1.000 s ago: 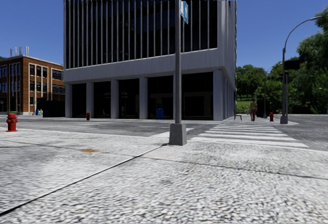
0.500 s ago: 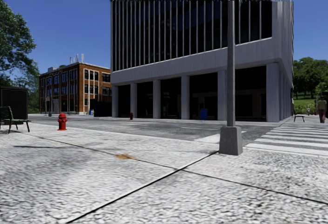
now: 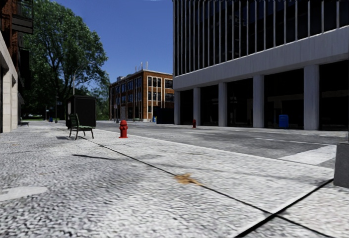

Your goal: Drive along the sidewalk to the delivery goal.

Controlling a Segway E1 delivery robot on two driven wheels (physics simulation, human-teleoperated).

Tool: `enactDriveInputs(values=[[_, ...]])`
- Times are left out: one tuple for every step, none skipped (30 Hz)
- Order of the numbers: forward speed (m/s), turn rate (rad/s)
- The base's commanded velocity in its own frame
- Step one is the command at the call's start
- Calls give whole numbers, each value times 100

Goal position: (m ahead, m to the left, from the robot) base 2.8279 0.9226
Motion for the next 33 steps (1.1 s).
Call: enactDriveInputs(values=[[142, 77], [142, 77], [142, 77], [142, 77], [142, 77], [142, 77], [142, 77], [142, 77], [142, 77], [142, 77], [142, 77], [142, 77], [142, 77], [142, 77], [142, 77], [142, 77], [142, 77], [142, 77], [142, 77], [142, 77], [142, 77], [142, 77], [142, 77], [142, 77], [142, 75], [142, 70], [142, 65], [142, 65], [142, 64], [142, 60], [142, 55], [142, 55], [142, 42]])
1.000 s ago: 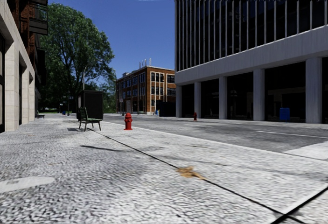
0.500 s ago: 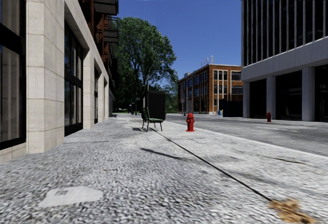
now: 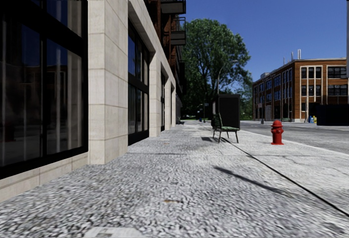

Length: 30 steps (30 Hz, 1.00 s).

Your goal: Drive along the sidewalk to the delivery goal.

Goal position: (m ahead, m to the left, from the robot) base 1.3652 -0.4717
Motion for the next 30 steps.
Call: enactDriveInputs(values=[[141, 0], [141, 0], [141, 0], [141, 0], [141, 0], [141, 0], [141, 0], [141, 0], [141, 0], [141, 0], [141, 0], [141, 0], [141, 0], [141, 0], [137, 0], [128, 0], [122, 0], [122, 0], [118, 0], [116, 0], [115, 0], [115, 0], [115, 0], [115, 0], [114, 0], [111, 0], [85, -3], [59, -28], [59, -28], [50, -39]])
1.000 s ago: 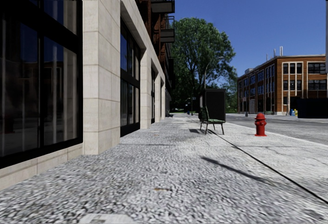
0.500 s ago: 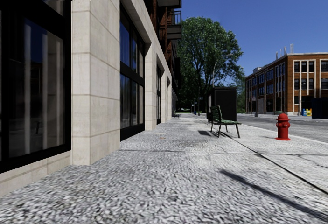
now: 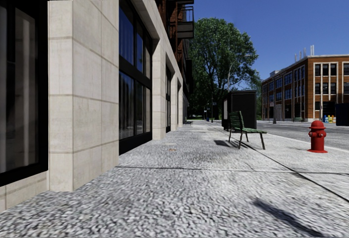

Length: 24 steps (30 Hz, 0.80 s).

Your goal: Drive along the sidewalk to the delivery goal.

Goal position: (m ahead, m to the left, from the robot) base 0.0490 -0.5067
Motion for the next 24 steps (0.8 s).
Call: enactDriveInputs(values=[[48, -42], [48, -43], [47, -43], [47, -43], [47, -41], [47, -38], [47, -26], [47, -26], [47, -14], [47, 0], [0, 0], [0, 0], [0, 0], [0, 0], [0, 0], [0, 0], [0, 0], [0, 0], [0, 0], [0, 0], [0, 0], [0, 0], [0, 0], [0, 0]])
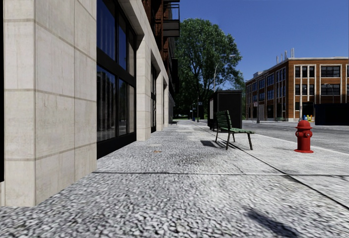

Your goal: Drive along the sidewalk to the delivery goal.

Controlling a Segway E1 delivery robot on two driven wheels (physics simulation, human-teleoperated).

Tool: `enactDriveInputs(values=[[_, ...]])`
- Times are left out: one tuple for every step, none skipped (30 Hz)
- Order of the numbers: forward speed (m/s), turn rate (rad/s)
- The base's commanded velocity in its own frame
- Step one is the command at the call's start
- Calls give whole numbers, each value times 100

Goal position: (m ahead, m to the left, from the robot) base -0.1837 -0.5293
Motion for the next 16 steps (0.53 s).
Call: enactDriveInputs(values=[[0, 0], [0, 0], [0, 0], [0, 0], [0, 0], [0, 0], [0, 0], [0, 0], [0, 0], [0, 0], [0, 0], [0, 0], [0, 0], [0, 0], [0, 0], [0, 0]])
